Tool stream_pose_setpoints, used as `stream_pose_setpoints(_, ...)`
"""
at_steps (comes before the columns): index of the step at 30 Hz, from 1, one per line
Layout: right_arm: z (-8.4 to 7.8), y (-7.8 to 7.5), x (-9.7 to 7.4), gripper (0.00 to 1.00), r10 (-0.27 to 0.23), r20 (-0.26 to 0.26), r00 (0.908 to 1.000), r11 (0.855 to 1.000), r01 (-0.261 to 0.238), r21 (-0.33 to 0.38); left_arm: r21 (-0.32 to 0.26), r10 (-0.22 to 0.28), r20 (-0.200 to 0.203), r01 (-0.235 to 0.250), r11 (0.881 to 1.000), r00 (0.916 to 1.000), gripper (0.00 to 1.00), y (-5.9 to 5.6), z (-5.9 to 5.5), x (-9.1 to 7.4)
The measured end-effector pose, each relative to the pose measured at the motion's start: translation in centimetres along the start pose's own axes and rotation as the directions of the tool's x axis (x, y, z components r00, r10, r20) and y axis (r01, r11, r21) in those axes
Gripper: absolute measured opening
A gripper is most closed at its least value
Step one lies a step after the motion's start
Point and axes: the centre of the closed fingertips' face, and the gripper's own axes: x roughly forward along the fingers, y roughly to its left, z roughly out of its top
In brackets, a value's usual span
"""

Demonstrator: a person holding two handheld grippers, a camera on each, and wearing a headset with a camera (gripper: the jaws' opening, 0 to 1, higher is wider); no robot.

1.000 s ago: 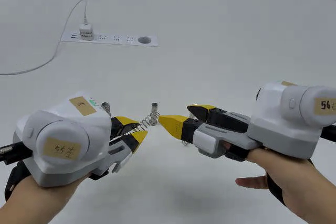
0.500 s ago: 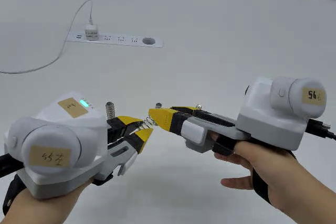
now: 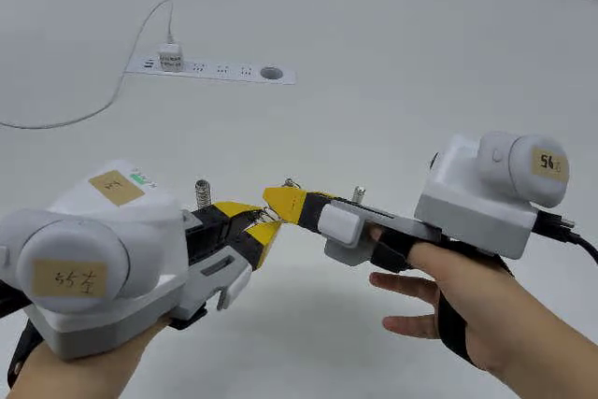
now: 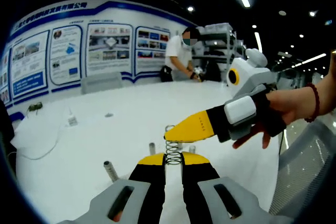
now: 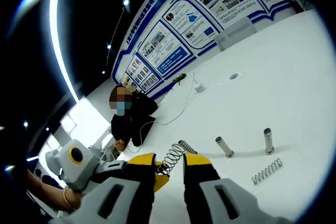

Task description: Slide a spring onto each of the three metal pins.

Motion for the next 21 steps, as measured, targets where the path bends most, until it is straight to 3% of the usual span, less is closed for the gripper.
stream_pose_setpoints(9, 0.17, 0.16, 0.08, 0.13, 0.011, 0.015, 0.9998, 0.998, -0.012, 0.055, -0.038, 0.002, 0.018, -0.002, 0.999, 0.9998, 0.1, 0.13, 0.16, -0.29)
stream_pose_setpoints(18, 0.14, 0.78, 0.09, 0.12, 0.056, 0.023, 0.9982, 0.993, -0.058, 0.099, -0.01, 0.004, 0.003, -0.004, 1.0, 1.0, 0.1, 0.1, 0.15, -0.38)
stream_pose_setpoints(21, 0.14, 0.96, 0.08, 0.12, 0.059, 0.025, 0.9979, 0.996, -0.061, 0.066, 0.017, 0.005, -0.013, -0.005, 1.0, 0.9999, 0.11, 0.07, 0.08, -0.33)
